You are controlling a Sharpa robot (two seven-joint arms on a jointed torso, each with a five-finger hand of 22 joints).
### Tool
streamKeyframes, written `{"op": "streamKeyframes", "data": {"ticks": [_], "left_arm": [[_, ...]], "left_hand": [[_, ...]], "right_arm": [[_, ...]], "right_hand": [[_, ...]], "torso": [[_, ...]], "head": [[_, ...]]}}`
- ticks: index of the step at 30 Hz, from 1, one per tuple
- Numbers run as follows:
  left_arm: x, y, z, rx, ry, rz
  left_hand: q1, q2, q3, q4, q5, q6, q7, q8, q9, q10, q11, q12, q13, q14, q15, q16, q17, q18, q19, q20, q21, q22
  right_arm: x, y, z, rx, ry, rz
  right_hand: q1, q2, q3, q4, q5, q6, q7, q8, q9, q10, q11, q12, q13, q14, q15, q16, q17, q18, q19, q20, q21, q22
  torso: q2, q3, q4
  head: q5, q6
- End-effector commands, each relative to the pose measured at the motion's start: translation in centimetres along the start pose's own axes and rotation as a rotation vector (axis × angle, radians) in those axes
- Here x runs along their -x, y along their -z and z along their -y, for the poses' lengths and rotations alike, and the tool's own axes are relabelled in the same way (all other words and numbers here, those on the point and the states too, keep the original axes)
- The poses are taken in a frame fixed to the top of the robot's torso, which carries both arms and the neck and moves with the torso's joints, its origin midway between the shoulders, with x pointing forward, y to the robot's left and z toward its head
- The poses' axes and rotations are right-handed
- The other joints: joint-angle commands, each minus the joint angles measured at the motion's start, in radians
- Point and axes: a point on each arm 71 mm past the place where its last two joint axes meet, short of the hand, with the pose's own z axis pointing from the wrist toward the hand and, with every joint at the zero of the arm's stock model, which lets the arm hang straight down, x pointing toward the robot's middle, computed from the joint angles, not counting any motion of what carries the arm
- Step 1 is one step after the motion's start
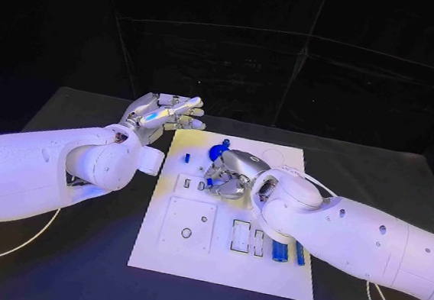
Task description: Assemble the parts on the task board
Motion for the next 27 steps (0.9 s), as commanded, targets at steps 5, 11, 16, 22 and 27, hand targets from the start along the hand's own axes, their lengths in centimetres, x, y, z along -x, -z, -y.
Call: {"op": "streamKeyframes", "data": {"ticks": [5,11,16,22,27], "left_arm": [[-0.04,-0.04,0.14,-0.007,0.002,-0.008],[-0.03,-0.03,0.14,-0.007,0.001,-0.007],[-0.01,-0.03,0.14,-0.006,0.001,-0.007],[0.01,-0.04,0.13,-0.005,0.001,-0.007],[0.03,-0.05,0.12,-0.005,0.001,-0.007]], "left_hand": [[-0.004,-0.002,-0.001,-0.004,-0.003,0.004,0.004,-0.004,-0.001,0.004,0.002,-0.004,-0.001,0.007,0.001,-0.005,0.001,0.006,0.008,0.001,-0.005,-0.002],[-0.004,-0.002,-0.001,-0.004,-0.003,0.004,0.004,-0.004,-0.001,0.004,0.002,-0.004,-0.001,0.007,0.001,-0.005,0.001,0.006,0.008,0.001,-0.005,-0.002],[-0.004,-0.002,-0.001,-0.004,-0.003,0.004,0.004,-0.004,-0.001,0.004,0.002,-0.004,-0.001,0.007,0.001,-0.005,0.001,0.006,0.008,0.001,-0.005,-0.002],[-0.004,-0.002,-0.001,-0.004,-0.003,0.004,0.004,-0.005,-0.002,0.003,0.003,-0.004,-0.001,0.007,0.002,-0.006,0.002,0.006,0.008,0.001,-0.006,-0.002],[-0.004,-0.002,-0.001,-0.004,-0.003,0.004,0.004,-0.005,-0.002,0.003,0.003,-0.004,-0.001,0.007,0.002,-0.006,0.002,0.006,0.008,0.001,-0.006,-0.002]], "right_arm": [[-0.42,0.0,0.26,-0.02,0.016,-0.03],[-0.42,-0.02,0.26,-0.019,0.016,-0.03],[-0.41,-0.01,0.33,-0.021,0.017,-0.03],[-0.42,-0.04,0.34,-0.022,0.017,-0.031],[-0.41,-0.06,0.3,-0.02,0.016,-0.029]], "right_hand": [[-0.011,-0.019,0.004,-0.001,0.001,-0.004,0.003,-0.004,0.0,-0.009,-0.001,-0.015,-0.012,0.066,-0.007,-0.006,0.068,-0.018,0.002,0.0,0.002,-0.004],[-0.016,-0.031,0.005,-0.002,-0.001,-0.018,0.008,-0.013,-0.002,-0.019,0.002,-0.031,-0.028,0.066,-0.005,-0.008,0.065,-0.018,0.0,0.002,0.0,-0.007],[-0.018,-0.038,0.007,-0.003,-0.002,-0.027,0.011,-0.02,-0.003,-0.023,0.005,-0.037,-0.034,0.065,-0.002,-0.009,0.062,-0.018,0.0,0.004,0.0,-0.008],[-0.019,-0.042,0.008,-0.003,-0.002,-0.033,0.014,-0.024,-0.003,-0.026,0.007,-0.042,-0.039,0.065,-0.001,-0.01,0.061,-0.017,-0.002,0.005,-0.001,-0.01],[-0.021,-0.05,0.009,-0.005,-0.003,-0.044,0.018,-0.031,-0.003,-0.029,0.01,-0.047,-0.044,0.064,0.002,-0.011,0.059,-0.017,-0.003,0.008,-0.003,-0.012]], "torso": [[0.0,-0.0003,0.0],[0.0,-0.0002,-0.0007],[0.0,-0.0001,-0.0003],[0.0,-0.0003,0.0003],[0.0,0.0,-0.0006]], "head": [[0.002,0.0],[0.002,-0.001],[0.001,-0.003],[-0.001,-0.005],[-0.001,-0.005]]}}
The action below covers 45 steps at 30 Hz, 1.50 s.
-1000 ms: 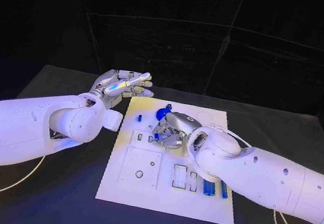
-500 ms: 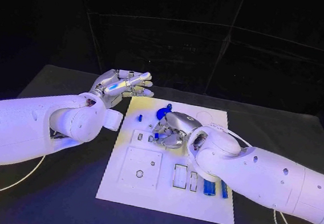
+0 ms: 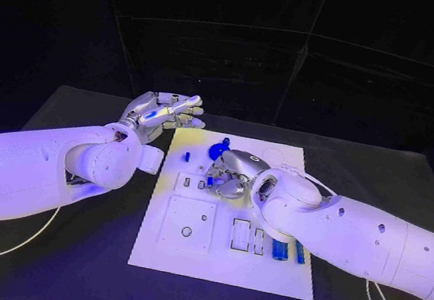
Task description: Assemble the parts on the task board
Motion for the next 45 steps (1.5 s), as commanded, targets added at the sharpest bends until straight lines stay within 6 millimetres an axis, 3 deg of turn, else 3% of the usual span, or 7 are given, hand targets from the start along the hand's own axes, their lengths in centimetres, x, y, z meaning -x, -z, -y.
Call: {"op": "streamKeyframes", "data": {"ticks": [1,17,31,35,41,44,45], "left_arm": [[-0.1,0.0,0.1,-0.006,0.003,-0.01],[0.0,0.0,0.1,-0.004,0.003,-0.01],[0.0,-0.1,0.1,-0.003,0.002,-0.019],[0.1,-0.1,0.1,0.0,-0.012,-0.033],[0.3,-0.2,-0.1,0.022,-0.115,-0.078],[0.5,-0.2,-0.4,0.06,-0.198,-0.104],[0.5,-0.1,-0.5,0.079,-0.22,-0.112]], "left_hand": [[-0.004,-0.002,-0.001,-0.004,-0.003,0.004,0.004,-0.005,-0.002,0.003,0.003,-0.005,-0.001,0.007,0.002,-0.006,0.001,0.006,0.008,0.001,-0.006,-0.001],[-0.005,-0.002,-0.001,-0.005,-0.003,0.003,0.005,-0.006,-0.002,0.003,0.003,-0.006,-0.001,0.007,0.002,-0.007,0.001,0.006,0.008,0.001,-0.007,-0.001],[-0.004,0.002,0.001,-0.006,-0.003,0.01,-0.001,-0.006,0.0,0.01,0.0,-0.007,0.0,0.011,0.0,-0.011,0.003,0.007,0.011,0.001,-0.009,-0.003],[-0.007,0.008,0.004,-0.005,-0.002,0.034,-0.013,-0.001,0.002,0.041,-0.013,-0.002,0.004,0.049,-0.014,-0.001,0.014,0.009,0.038,-0.009,-0.001,-0.001],[-0.013,-0.006,0.002,-0.01,-0.002,0.067,-0.035,-0.005,0.002,0.094,-0.044,-0.007,0.006,0.229,-0.063,0.084,0.083,0.009,0.172,-0.062,0.064,0.025],[-0.016,0.006,0.016,-0.006,0.002,0.112,-0.069,0.012,0.013,0.165,-0.079,0.015,0.02,0.338,-0.103,0.197,0.16,0.01,0.273,-0.105,0.129,0.055],[-0.015,0.008,0.026,-0.007,-0.003,0.135,-0.084,0.024,0.021,0.199,-0.095,0.029,0.028,0.343,-0.12,0.323,0.271,0.01,0.308,-0.124,0.156,0.069]], "right_arm": [[-0.2,0.0,0.1,-0.009,0.009,-0.015],[-0.1,-0.1,0.0,-0.007,0.007,-0.008],[0.7,0.1,-0.4,0.047,-0.037,0.116],[1.2,0.6,-0.6,0.104,-0.067,0.16],[2.6,3.2,-0.6,0.227,-0.133,0.217],[4.2,4.7,0.1,0.249,-0.197,0.215],[4.9,5.1,0.5,0.239,-0.223,0.213]], "right_hand": [[-0.002,-0.011,0.006,-0.002,-0.005,-0.009,0.0,-0.005,-0.001,-0.007,0.0,-0.006,-0.002,0.064,0.002,-0.004,0.059,-0.017,-0.003,0.008,-0.003,-0.002],[-0.018,-0.032,-0.003,0.003,-0.011,-0.028,0.006,-0.016,0.0,-0.01,0.006,-0.012,-0.009,0.064,0.007,-0.005,0.059,-0.017,-0.003,0.013,-0.004,-0.003],[-0.025,-0.065,-0.149,0.048,-0.038,-0.156,0.03,-0.04,0.002,-0.021,0.029,-0.017,-0.02,0.066,0.028,-0.001,0.067,-0.017,-0.002,0.032,-0.005,-0.002],[0.002,-0.061,-0.199,0.061,-0.032,-0.19,0.009,-0.039,0.001,-0.02,0.012,-0.011,-0.016,0.066,0.016,0.0,0.071,-0.016,-0.001,0.025,-0.005,0.0],[0.034,-0.035,-0.231,0.074,-0.002,-0.172,0.001,-0.012,0.01,-0.013,0.004,-0.002,-0.007,0.066,0.007,0.0,0.072,-0.017,-0.002,0.015,-0.005,-0.001],[0.049,-0.017,-0.233,0.072,0.02,-0.121,0.011,0.016,0.018,-0.023,0.012,-0.014,-0.02,0.061,0.012,-0.011,0.05,-0.011,-0.018,0.018,-0.016,-0.027],[0.053,-0.011,-0.234,0.071,0.03,-0.112,0.012,0.021,0.018,-0.046,0.013,-0.044,-0.052,0.053,0.014,-0.027,0.017,-0.003,-0.043,0.019,-0.033,-0.066]], "torso": [[0.0,0.0001,-0.0003],[0.0,0.0,-0.0003],[0.0,0.0008,-0.0003],[-0.001,0.0011,0.0006],[-0.005,0.0015,0.0002],[-0.013,0.003,0.0006],[-0.015,0.0039,0.0007]], "head": [[0.0,-0.001],[-0.001,-0.001],[-0.001,-0.002],[-0.005,0.001],[-0.002,0.005],[-0.004,0.004],[-0.005,0.007]]}}
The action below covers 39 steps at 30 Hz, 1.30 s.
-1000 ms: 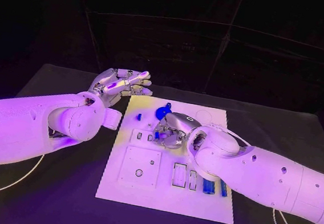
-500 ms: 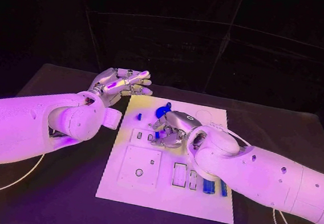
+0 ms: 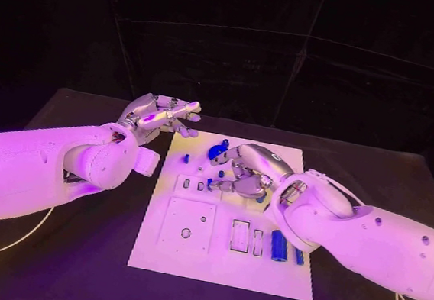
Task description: Assemble the parts on the task board
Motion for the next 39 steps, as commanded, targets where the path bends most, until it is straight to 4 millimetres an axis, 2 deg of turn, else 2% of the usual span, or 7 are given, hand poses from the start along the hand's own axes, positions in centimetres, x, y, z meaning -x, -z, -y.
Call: {"op": "streamKeyframes", "data": {"ticks": [1,4,13,16,18,31,39], "left_arm": [[-0.3,0.1,-0.5,0.083,-0.165,-0.095],[-0.3,0.3,-1.1,0.174,-0.269,-0.139],[-1.1,0.1,-1.8,0.44,-0.579,-0.259],[-1.7,-0.2,-1.5,0.512,-0.705,-0.297],[-2.2,-0.5,-1.4,0.555,-0.799,-0.317],[-5.4,-3.1,-1.6,0.666,-1.143,-0.349],[-7.1,-4.1,-1.9,0.683,-1.216,-0.376]], "left_hand": [[-0.002,0.012,0.018,-0.001,-0.005,0.044,-0.03,0.024,0.017,0.069,-0.031,0.031,0.018,0.064,-0.034,0.287,0.262,0.008,0.064,-0.03,0.05,0.025],[-0.053,-0.009,0.001,0.023,0.002,0.067,-0.055,0.055,0.042,0.121,-0.054,0.077,0.053,0.071,-0.053,0.647,0.605,0.005,0.12,-0.053,0.111,0.059],[-0.178,-0.012,-0.123,0.131,-0.001,-0.026,-0.054,0.174,0.169,0.061,-0.06,0.31,0.277,0.049,-0.058,0.88,0.86,0.0,0.083,-0.064,0.228,0.147],[-0.208,-0.006,-0.188,0.184,0.004,-0.058,-0.081,0.242,0.229,0.066,-0.074,0.574,0.513,0.082,-0.069,1.044,1.061,0.006,0.119,-0.086,0.322,0.209],[-0.207,0.015,-0.227,0.216,0.005,-0.09,-0.08,0.294,0.276,0.035,-0.077,0.754,0.696,0.087,-0.081,1.088,1.122,-0.026,0.187,-0.091,0.527,0.453],[-0.198,0.045,-0.303,0.215,-0.003,-0.135,-0.084,0.389,0.358,0.028,-0.091,0.934,0.886,0.11,-0.088,1.165,1.237,-0.08,0.255,-0.096,0.8,0.824],[-0.215,0.058,-0.336,0.215,-0.002,-0.14,-0.093,0.43,0.393,0.043,-0.098,0.984,0.937,0.11,-0.093,1.166,1.239,-0.091,0.264,-0.102,0.864,0.909]], "right_arm": [[3.0,1.0,-0.1,0.05,-0.161,0.055],[5.9,2.1,1.5,-0.024,-0.251,0.07],[11.6,4.3,6.8,-0.196,-0.329,0.146],[12.6,4.7,7.9,-0.224,-0.322,0.167],[13.0,4.7,8.2,-0.232,-0.308,0.173],[13.2,3.7,8.6,-0.248,-0.272,0.168],[13.2,3.5,8.9,-0.265,-0.268,0.171]], "right_hand": [[0.017,0.013,-0.006,-0.002,0.026,0.028,0.003,0.014,0.002,-0.059,0.007,-0.073,-0.079,0.045,0.002,-0.043,-0.021,0.005,-0.061,0.006,-0.04,-0.091],[0.027,0.029,-0.001,-0.002,0.07,0.037,0.002,0.019,-0.001,-0.107,0.004,-0.143,-0.15,0.025,0.0,-0.087,-0.093,0.021,-0.109,0.004,-0.082,-0.173],[0.028,0.031,-0.016,0.001,0.074,0.041,-0.003,0.023,-0.009,-0.143,-0.002,-0.246,-0.255,0.008,-0.007,-0.164,-0.188,0.042,-0.163,-0.002,-0.159,-0.294],[0.031,0.033,-0.017,0.001,0.079,0.041,-0.003,0.023,-0.01,-0.138,-0.002,-0.247,-0.257,0.01,-0.008,-0.167,-0.188,0.042,-0.16,-0.003,-0.162,-0.296],[0.035,0.036,-0.016,0.0,0.094,0.041,-0.003,0.024,-0.011,-0.134,-0.003,-0.25,-0.259,0.013,-0.008,-0.17,-0.188,0.041,-0.156,-0.004,-0.165,-0.298],[0.031,0.031,-0.02,0.006,0.155,0.037,-0.003,0.022,-0.013,-0.143,-0.003,-0.276,-0.287,0.012,-0.009,-0.19,-0.209,0.046,-0.161,-0.006,-0.186,-0.328],[0.028,0.027,-0.023,0.01,0.156,0.03,-0.002,0.02,-0.014,-0.167,-0.002,-0.313,-0.327,0.005,-0.009,-0.211,-0.236,0.051,-0.177,-0.006,-0.206,-0.362]], "torso": [[-0.011,0.0032,0.0018],[-0.021,0.0075,-0.0014],[-0.049,0.0198,-0.0088],[-0.055,0.0241,-0.0095],[-0.057,0.0276,-0.0103],[-0.061,0.0311,-0.0097],[-0.059,0.0286,-0.0106]], "head": [[-0.003,0.005],[0.004,0.004],[0.022,-0.012],[0.022,-0.017],[0.025,-0.018],[0.036,-0.026],[0.041,-0.031]]}}
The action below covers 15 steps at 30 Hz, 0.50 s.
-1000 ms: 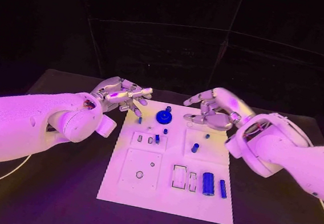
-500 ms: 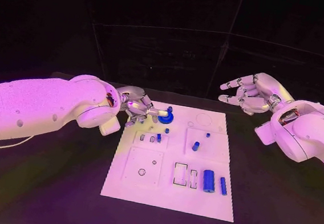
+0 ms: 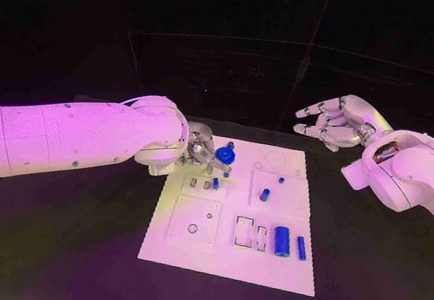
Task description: Assemble the parts on the task board
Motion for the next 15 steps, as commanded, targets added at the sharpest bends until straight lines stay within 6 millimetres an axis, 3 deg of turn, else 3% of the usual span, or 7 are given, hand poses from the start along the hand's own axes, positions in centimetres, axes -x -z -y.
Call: {"op": "streamKeyframes", "data": {"ticks": [1,15], "left_arm": [[0.0,-0.3,0.0,0.06,-0.087,-0.011],[-0.4,-1.7,1.5,0.095,-0.175,-0.101]], "left_hand": [[-0.011,0.005,-0.01,0.001,-0.003,-0.005,-0.005,0.01,0.008,0.007,0.001,0.009,0.008,0.104,-0.007,0.003,0.263,-0.018,0.012,-0.004,0.011,0.015],[-0.002,0.022,-0.02,-0.002,-0.003,-0.019,-0.006,0.028,0.028,0.004,0.001,0.018,0.018,0.104,-0.008,0.003,0.263,-0.02,0.008,-0.005,0.027,0.034]], "right_arm": [[0.1,-0.2,-0.1,-0.007,0.005,-0.003],[-0.1,-0.6,-0.1,-0.008,0.005,0.006]], "right_hand": [[-0.005,-0.006,-0.003,0.003,0.006,-0.007,0.0,0.001,-0.002,-0.007,0.001,-0.004,-0.002,0.002,-0.005,-0.005,-0.001,0.012,-0.008,0.0,-0.006,-0.002],[-0.008,-0.01,-0.006,0.007,0.008,-0.013,0.0,0.002,-0.001,-0.011,0.002,-0.01,-0.01,0.001,-0.005,-0.012,-0.006,0.014,-0.011,0.0,-0.015,-0.013]], "torso": [[0.002,-0.0008,-0.0016],[0.002,-0.0026,0.0008]], "head": [[0.001,-0.002],[-0.002,-0.013]]}}
